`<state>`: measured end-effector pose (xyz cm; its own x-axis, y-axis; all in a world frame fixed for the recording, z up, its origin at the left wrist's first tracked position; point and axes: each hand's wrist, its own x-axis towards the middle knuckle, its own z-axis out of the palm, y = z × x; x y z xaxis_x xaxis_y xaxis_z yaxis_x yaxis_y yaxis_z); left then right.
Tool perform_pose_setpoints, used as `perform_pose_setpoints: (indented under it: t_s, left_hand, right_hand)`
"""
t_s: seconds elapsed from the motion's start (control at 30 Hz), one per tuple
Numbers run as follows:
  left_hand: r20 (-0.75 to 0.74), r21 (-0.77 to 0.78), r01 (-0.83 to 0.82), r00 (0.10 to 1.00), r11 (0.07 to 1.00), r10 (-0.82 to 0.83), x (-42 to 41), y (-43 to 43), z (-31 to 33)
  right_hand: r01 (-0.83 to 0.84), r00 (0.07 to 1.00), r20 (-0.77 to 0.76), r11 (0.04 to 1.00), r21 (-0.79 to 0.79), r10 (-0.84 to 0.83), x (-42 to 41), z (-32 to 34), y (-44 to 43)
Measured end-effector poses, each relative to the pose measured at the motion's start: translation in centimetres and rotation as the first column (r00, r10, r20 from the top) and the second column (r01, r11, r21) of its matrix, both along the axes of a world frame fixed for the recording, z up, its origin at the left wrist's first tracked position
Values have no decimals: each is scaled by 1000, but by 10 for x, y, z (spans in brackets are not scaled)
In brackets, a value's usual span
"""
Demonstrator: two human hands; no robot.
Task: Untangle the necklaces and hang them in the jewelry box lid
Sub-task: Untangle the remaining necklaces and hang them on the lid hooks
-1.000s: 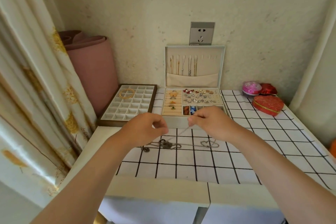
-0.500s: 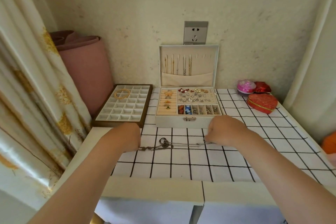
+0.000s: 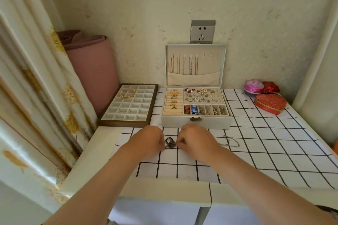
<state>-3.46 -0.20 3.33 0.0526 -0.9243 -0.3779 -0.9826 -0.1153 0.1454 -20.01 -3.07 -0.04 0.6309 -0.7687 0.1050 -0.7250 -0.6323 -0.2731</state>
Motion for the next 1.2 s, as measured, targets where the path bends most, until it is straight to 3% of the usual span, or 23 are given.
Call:
perform_pose_setpoints:
  t_s: [0.07, 0.13, 0.2, 0.27, 0.33, 0.43, 0.5, 0.53, 0.6, 0.67, 0.73, 0.8, 0.87, 0.93, 1.0, 1.07, 1.13, 1.2]
  left_hand:
    - [20, 24, 51, 998, 998, -51, -3, 3, 3]
    - [-27, 0, 49, 998, 999, -49, -2, 7, 3]
    - [-227, -79, -32, 974, 996, 13, 6, 9, -1]
    - [-531, -50, -176, 839, 983, 123, 13, 14, 0]
    - [-721, 8, -283, 663, 959, 202, 16, 16, 3]
    - [-820, 77, -361, 507, 929, 265, 17, 17, 10]
    - [-850, 163, -381, 414, 910, 326, 20, 17, 13]
    - [-836, 159, -389, 436, 907, 333, 23, 17, 15]
    - [-723, 23, -380, 632, 925, 278, 29, 17, 18]
    - [-536, -158, -265, 832, 951, 143, 39, 17, 20]
    - [-364, -220, -151, 929, 964, 62, 49, 18, 22]
    - [-232, -196, -115, 970, 974, 68, 60, 17, 18]
    - [-108, -133, -126, 988, 983, 112, 70, 16, 14]
    - [-7, -64, -149, 989, 987, 148, 75, 14, 9]
    - [64, 9, -154, 986, 988, 153, 71, 13, 4]
    - [136, 30, -119, 984, 992, 113, 61, 13, 0]
    - [184, -68, -36, 982, 997, 48, 51, 15, -2]
    - [97, -197, 16, 995, 980, 3, 41, 15, -2]
  right_hand:
    - [-21, 1000, -17, 999, 40, 22, 1, -2, -2]
    - [2, 997, 75, 986, 168, -15, -1, 0, -3]
    - [47, 959, 242, 927, 371, -145, -3, 6, -4]
    - [41, 892, 362, 848, 529, -269, -3, 13, -7]
    - [-9, 819, 438, 755, 655, -371, -5, 17, -9]
    - [-98, 736, 487, 637, 765, -471, -7, 25, -9]
    - [-104, 723, 483, 614, 783, -494, -10, 28, -9]
    - [-87, 724, 477, 620, 780, -499, -12, 30, -11]
    - [-22, 747, 460, 674, 738, -480, -16, 33, -13]
    - [75, 797, 425, 768, 636, -430, -19, 36, -17]
    - [158, 843, 370, 838, 523, -390, -24, 36, -22]
    - [215, 895, 268, 871, 441, -357, -30, 35, -24]
    - [288, 941, 70, 891, 352, -331, -37, 32, -25]
    - [341, 939, -132, 908, 244, -318, -39, 30, -23]
    - [331, 932, -229, 919, 215, -282, -37, 29, -20]
    - [278, 948, -235, 922, 270, -217, -32, 26, -16]
    - [203, 972, -171, 941, 272, -160, -26, 23, -11]
    - [114, 993, -62, 976, 184, -104, -19, 20, -6]
